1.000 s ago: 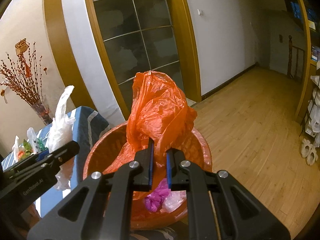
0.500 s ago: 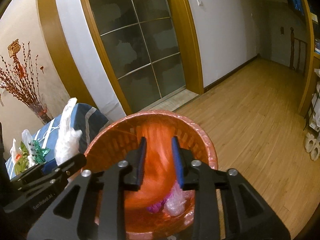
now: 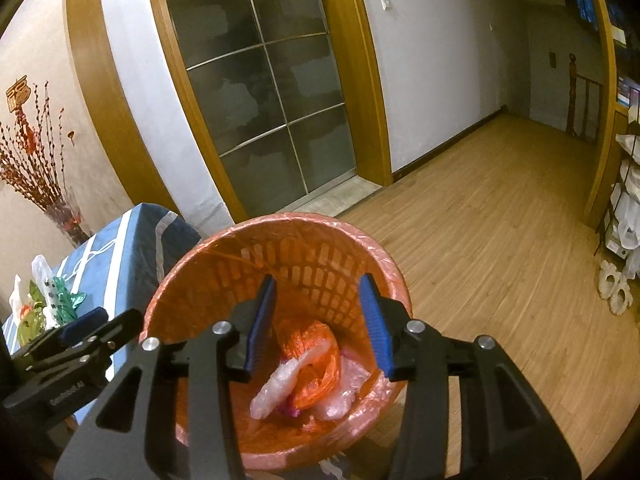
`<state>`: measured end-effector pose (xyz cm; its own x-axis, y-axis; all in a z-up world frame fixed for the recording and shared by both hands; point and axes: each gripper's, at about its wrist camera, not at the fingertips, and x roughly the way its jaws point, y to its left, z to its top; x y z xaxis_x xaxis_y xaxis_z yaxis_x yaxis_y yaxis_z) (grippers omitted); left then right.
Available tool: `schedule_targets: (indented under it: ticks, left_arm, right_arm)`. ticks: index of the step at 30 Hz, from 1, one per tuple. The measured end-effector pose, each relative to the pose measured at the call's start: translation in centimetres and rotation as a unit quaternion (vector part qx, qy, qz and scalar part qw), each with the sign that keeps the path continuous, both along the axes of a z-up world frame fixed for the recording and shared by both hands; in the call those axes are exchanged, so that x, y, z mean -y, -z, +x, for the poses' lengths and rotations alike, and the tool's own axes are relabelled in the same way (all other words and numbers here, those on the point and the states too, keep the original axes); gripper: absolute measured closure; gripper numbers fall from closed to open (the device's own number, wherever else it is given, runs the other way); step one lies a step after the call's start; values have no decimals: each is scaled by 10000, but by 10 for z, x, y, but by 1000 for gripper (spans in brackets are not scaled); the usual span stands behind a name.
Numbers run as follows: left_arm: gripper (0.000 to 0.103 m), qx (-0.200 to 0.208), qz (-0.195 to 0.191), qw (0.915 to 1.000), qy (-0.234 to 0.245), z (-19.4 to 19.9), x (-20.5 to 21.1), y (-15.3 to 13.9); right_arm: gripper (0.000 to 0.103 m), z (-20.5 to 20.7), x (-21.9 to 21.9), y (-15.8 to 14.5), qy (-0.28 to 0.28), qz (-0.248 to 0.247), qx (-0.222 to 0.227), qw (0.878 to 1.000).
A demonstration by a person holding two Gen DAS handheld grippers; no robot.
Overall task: Collect trash
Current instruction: 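Move both held bags over the orange basket and open both tools to release, then grasp the white paw-print bag with the right tool while the left tool grasps a red bag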
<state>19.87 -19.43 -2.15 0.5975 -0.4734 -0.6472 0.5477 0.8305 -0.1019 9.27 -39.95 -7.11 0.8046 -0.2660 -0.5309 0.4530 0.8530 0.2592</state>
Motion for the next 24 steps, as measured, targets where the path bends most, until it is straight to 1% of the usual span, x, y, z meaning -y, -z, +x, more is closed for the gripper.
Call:
schedule_targets:
  ticks: [4, 8, 14, 17, 20, 23, 24]
  left_arm:
    - [27, 193, 104, 9996, -177, -4, -22, -5]
    - [25, 342, 130, 9983, -452, -8, -54, -11]
    - [24, 456, 48, 9942, -974, -9, -110, -18]
    - [24, 557, 47, 9895, -1336, -10, -148, -21]
    - [24, 622, 67, 9847, -1627, -11, -178, -21]
    - [24, 622, 44, 9787, -1957, -8, -212, -19]
    - [24, 614, 20, 9762, -2080, -7, -224, -19]
  right_arm:
    - [59, -2, -10, -4, -74, -42, 14, 10000]
    - [59, 0, -28, -10, -237, -87, 34, 9997]
    - [59, 17, -78, -21, -767, -215, 10, 9968]
    - [59, 31, -112, -23, -1130, -273, -35, 9932]
    - [59, 47, -149, -22, -1553, -300, -109, 9874]
    - [63, 66, -188, -20, -1968, -332, -199, 9797]
    - [66, 68, -197, -19, -2057, -343, -222, 9778]
